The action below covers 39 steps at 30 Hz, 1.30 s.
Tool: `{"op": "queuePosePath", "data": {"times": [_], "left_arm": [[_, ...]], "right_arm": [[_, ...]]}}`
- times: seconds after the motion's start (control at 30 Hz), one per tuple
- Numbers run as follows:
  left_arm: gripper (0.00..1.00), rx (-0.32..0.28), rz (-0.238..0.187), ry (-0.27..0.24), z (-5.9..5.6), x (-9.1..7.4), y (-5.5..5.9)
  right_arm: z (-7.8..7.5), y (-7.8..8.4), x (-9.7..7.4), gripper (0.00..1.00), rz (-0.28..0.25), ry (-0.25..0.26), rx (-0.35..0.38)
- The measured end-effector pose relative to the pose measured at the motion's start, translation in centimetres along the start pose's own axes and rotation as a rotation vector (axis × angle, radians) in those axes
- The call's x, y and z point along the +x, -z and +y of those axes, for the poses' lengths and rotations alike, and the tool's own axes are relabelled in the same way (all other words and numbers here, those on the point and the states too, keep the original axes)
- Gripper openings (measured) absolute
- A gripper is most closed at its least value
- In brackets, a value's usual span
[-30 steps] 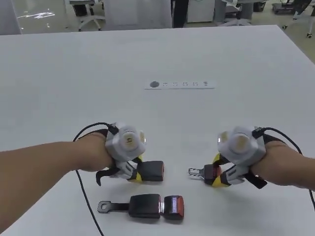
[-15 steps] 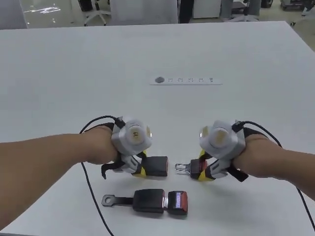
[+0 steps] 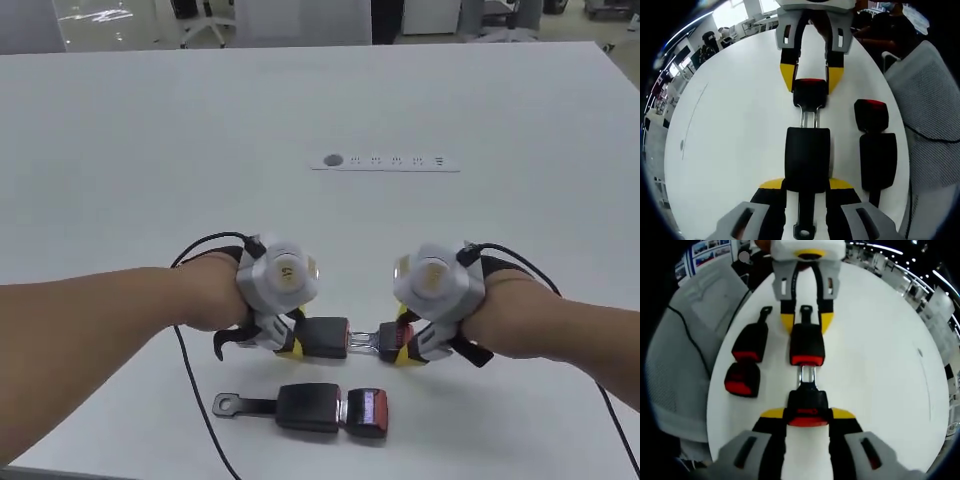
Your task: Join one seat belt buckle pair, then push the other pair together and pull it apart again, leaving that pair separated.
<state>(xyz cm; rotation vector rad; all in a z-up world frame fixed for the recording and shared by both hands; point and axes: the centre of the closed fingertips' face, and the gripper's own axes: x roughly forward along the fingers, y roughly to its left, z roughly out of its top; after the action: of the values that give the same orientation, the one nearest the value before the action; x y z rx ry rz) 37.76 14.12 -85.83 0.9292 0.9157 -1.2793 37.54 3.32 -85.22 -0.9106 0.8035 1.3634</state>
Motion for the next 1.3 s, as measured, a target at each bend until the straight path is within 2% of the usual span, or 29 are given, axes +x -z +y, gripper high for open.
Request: {"op": "queuePosePath", "data": {"times": [0.43,0.47,0.57,0.73,0.9,1.03,1.1,1.3], "left_arm": [[0.31,0.018,0.005,0.007,0.0,0.0,-0.1],[0.31,0.018,0.007,0.008,0.0,0.0,-0.1],[0.31,0.001,0.001,0.009,0.2,0.1,0.1],[0.3,0.01,0.002,0.006,0.1,0.1,0.1],[0.29,-0.003,-0.008,0.002,0.1,0.0,0.1],[0.29,0.011,-0.004,0.012,0.1,0.1,0.1],[0.29,0.019,0.005,0.012,0.0,0.1,0.1],[0.29,0.02,0.006,0.008,0.1,0.2,0.2]], "right_arm": [[0.2,-1.5,0.6,0.31,-0.036,-0.009,0.016],[0.2,-1.3,0.7,0.31,-0.024,-0.008,0.014],[0.0,-1.3,0.8,0.3,-0.034,-0.005,0.025],[0.0,-1.5,0.8,0.29,-0.037,-0.006,0.022],[-0.1,-1.9,1.0,0.28,-0.054,-0.013,0.034],[-0.1,-2.6,1.3,0.27,-0.074,-0.014,0.037],[0.0,-3.3,1.6,0.26,-0.092,-0.013,0.073],[-0.2,-3.2,1.7,0.26,-0.099,-0.013,0.084]]}}
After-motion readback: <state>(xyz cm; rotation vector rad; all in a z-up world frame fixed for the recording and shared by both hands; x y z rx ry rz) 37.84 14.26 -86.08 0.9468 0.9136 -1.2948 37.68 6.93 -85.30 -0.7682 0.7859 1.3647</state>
